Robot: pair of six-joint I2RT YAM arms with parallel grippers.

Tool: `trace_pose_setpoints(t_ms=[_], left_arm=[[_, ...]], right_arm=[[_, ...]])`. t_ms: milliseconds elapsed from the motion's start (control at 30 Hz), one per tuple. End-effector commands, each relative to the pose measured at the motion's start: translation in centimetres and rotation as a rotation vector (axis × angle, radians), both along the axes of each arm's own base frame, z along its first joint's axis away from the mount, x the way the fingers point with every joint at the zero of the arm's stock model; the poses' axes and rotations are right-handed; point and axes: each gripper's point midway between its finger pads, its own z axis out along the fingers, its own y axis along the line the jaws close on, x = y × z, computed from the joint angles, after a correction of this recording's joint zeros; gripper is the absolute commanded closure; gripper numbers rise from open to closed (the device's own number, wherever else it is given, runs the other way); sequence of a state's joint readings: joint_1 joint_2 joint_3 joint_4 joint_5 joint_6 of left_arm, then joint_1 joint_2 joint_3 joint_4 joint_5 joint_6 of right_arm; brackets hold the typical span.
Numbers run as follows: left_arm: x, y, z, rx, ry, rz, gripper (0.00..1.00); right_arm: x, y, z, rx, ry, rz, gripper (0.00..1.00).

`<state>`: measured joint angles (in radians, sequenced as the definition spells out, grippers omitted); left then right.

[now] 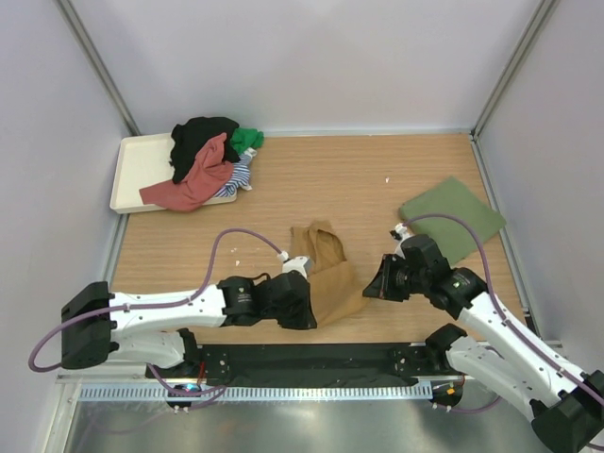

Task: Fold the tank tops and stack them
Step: Fold the tank top

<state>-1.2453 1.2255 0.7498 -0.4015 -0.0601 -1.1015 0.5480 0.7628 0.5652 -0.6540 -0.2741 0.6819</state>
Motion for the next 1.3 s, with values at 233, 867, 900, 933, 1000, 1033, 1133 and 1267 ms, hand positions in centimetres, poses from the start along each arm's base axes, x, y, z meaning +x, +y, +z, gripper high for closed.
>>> trace_pose_setpoints(t_ms=[233,867,900,933,1000,1033,1133,1267], left_arm=[[-1.8,-2.6,4.7,-0.088,-0.034,-0.016,0.99],[-4.4,-8.0,7.2,-0.204,0.034,-0.114,0.99],[-4.3,-8.1,7.2,-0.208,0.033,-0.115,0.99],[-4.3,-8.1,7.3,-0.211,0.031,-0.114,0.99],[-4.1,-8.1,7.6,-0.233,0.030,-0.112,0.98],[-4.0,-8.1,7.7,-0.241,0.033,-0.112,0.98],[-2.8,-7.6,7.9,-0.264,0.034,-0.081,0.98],[-1.8,-6.6,8.1,-0.277,0.047,-0.068,0.97]], right_arm=[[0.2,-1.1,5.0,-0.006,-0.083,-0.051,0.98],[2.5,-3.2,8.0,-0.113,-0.181,-0.146,0.98],[2.6,-3.2,8.3,-0.111,-0.187,-0.147,0.98],[2.8,-3.2,8.5,-0.111,-0.191,-0.147,0.99],[3.0,-3.1,8.8,-0.112,-0.196,-0.146,0.99],[3.1,-3.0,8.9,-0.111,-0.198,-0.145,0.99],[3.7,-2.7,8.7,-0.125,-0.197,-0.140,0.99],[5.0,-2.0,8.4,-0.131,-0.204,-0.136,0.99]])
